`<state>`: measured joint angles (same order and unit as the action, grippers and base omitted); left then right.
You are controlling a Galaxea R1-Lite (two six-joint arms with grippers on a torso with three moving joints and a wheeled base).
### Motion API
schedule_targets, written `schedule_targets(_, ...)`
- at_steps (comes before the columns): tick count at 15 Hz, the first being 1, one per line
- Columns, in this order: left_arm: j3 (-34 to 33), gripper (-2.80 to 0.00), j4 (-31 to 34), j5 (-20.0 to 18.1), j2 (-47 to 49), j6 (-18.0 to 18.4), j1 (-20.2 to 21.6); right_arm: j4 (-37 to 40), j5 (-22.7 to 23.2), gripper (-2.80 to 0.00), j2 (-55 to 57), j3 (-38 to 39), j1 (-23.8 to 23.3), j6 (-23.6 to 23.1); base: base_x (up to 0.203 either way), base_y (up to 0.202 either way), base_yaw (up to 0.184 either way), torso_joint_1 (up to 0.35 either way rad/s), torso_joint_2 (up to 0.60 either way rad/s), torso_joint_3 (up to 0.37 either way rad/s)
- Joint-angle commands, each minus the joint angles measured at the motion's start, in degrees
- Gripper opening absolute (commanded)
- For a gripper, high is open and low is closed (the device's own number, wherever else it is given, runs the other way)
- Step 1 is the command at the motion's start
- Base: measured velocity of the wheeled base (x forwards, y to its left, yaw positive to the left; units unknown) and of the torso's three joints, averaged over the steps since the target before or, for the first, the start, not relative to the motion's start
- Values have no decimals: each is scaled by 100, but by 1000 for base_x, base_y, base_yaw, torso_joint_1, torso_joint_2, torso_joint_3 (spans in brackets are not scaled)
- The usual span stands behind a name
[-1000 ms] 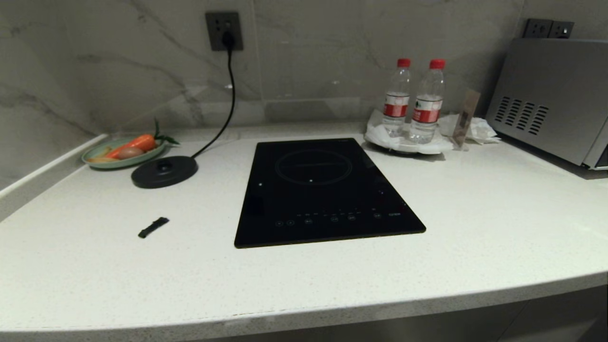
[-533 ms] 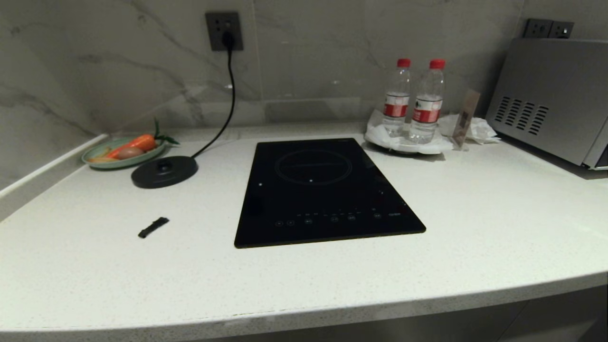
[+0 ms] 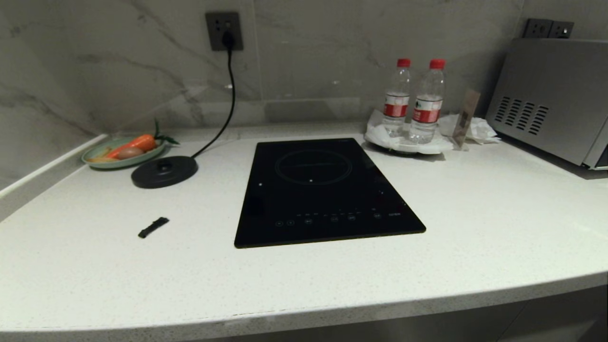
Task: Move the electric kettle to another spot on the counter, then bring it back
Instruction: Grab the kettle
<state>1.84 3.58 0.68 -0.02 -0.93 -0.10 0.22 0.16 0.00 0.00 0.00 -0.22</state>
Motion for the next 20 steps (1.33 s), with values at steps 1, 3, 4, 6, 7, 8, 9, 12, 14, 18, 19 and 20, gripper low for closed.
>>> schedule_targets(1,0,-280,3,2,2,-4,1,-3,2,-280,0,0,0,-4,0,0,0,0,0,0)
schedule_targets(3,0,-280,3,2,2,-4,1,4,2,-280,0,0,0,4,0,0,0,0,0,0)
schedule_targets(4,0,-280,3,2,2,-4,1,4,2,-280,0,0,0,-4,0,0,0,0,0,0)
schedule_targets(6,0,-280,3,2,2,-4,1,4,2,-280,0,0,0,-1,0,0,0,0,0,0)
schedule_targets(7,0,-280,3,2,2,5,1,4,2,-280,0,0,0,4,0,0,0,0,0,0)
schedule_targets(8,0,-280,3,2,2,4,1,4,2,-280,0,0,0,-4,0,0,0,0,0,0)
schedule_targets(9,0,-280,3,2,2,4,1,4,2,-280,0,0,0,-4,0,0,0,0,0,0)
schedule_targets(12,0,-280,3,2,2,-3,-7,4,2,-280,0,0,0,4,0,0,0,0,0,0)
schedule_targets(14,0,-280,3,2,2,3,-7,4,2,-280,0,0,0,2,0,0,0,0,0,0)
schedule_targets(18,0,-280,3,2,2,-4,1,4,2,-280,0,0,0,2,0,0,0,0,0,0)
schedule_targets(19,0,-280,3,2,2,-4,-7,-4,2,-280,0,0,0,4,0,0,0,0,0,0)
schedule_targets(20,0,-280,3,2,2,2,-6,-3,2,-280,0,0,0,-3,0,0,0,0,0,0)
